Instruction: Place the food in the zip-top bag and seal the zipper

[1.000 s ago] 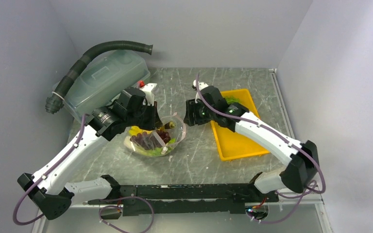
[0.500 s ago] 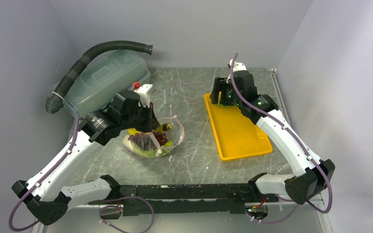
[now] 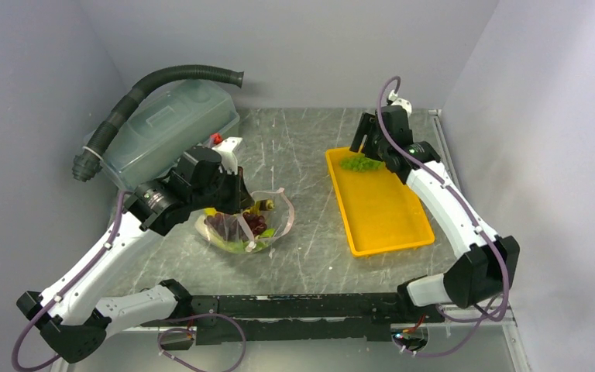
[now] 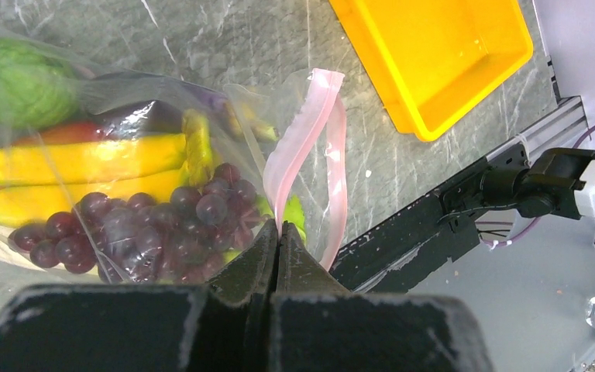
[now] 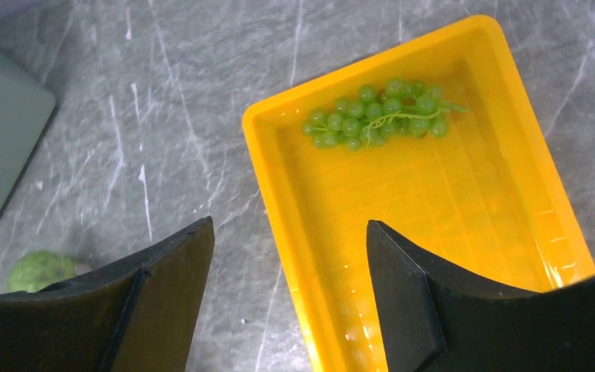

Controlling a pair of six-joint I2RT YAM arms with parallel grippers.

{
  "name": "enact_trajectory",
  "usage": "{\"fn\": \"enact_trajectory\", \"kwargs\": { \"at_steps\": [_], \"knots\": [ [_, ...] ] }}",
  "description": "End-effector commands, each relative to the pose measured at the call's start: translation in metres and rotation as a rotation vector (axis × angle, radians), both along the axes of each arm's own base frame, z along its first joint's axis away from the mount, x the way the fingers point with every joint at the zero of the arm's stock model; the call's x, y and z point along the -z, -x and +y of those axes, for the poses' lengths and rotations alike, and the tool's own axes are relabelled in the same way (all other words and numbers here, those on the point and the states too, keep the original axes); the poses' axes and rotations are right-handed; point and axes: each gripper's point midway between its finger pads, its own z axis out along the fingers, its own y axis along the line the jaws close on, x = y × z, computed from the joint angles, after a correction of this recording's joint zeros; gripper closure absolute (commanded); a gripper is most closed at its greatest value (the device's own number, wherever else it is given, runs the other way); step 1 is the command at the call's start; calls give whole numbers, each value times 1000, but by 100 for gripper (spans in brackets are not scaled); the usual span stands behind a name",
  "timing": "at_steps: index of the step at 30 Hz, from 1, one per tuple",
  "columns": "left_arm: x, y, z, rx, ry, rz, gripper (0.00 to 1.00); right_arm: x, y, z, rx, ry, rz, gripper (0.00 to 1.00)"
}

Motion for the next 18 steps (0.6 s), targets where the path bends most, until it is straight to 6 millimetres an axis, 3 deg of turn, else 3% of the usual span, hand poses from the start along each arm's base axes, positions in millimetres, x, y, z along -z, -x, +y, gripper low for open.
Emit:
{"fn": "enact_trajectory", "kwargs": {
  "at_steps": [1, 18],
  "knots": [
    [-14, -2, -3, 11, 40, -55, 100, 1, -21, -10, 143, -67, -49, 25],
    [-12, -4, 0, 3, 12, -46, 100, 112, -71, -36, 428, -122, 129, 24]
  ]
}}
